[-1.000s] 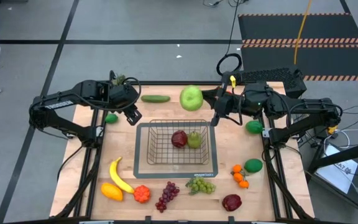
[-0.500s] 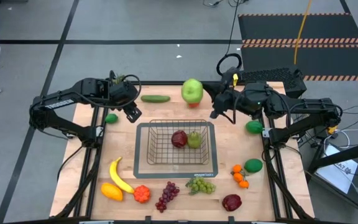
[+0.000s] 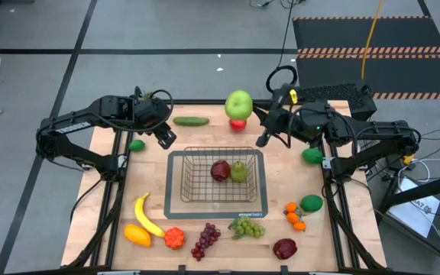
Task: Build produce basket
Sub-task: Put the green pear into the gold wire basket, then put the red apple into the gold wire basket
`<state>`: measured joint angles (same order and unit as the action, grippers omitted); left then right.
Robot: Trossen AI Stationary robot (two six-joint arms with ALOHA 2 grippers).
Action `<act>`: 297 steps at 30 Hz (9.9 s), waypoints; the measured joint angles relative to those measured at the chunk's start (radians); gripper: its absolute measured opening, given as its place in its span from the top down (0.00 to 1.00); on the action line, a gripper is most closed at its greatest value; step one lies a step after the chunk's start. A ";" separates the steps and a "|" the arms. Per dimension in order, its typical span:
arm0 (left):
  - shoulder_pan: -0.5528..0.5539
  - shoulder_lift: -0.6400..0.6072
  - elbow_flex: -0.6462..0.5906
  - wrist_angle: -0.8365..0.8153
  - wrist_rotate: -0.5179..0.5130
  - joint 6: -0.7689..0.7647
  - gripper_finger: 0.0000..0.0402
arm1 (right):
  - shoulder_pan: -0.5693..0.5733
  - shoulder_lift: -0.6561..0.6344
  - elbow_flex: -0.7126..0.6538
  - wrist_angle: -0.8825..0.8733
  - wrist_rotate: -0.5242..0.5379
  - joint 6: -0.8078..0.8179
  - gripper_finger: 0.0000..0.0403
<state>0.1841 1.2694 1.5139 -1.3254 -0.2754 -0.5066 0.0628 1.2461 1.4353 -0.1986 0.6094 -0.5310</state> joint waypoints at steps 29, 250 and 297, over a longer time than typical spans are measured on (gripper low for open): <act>-0.006 0.000 0.000 -0.001 0.009 -0.003 0.66 | 0.189 0.000 0.000 0.000 -0.002 1.385 1.00; -0.017 0.040 -0.001 0.075 -0.059 -0.063 0.62 | -0.593 0.161 -0.354 0.202 -0.891 0.651 1.00; -0.155 0.068 -0.137 0.177 0.142 -0.262 0.67 | -0.013 -0.178 -0.401 0.683 -0.534 1.880 0.99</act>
<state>0.0294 1.3376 1.3769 -1.1487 -0.1339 -0.7685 0.0494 1.0683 1.0339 0.4841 0.0750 1.3493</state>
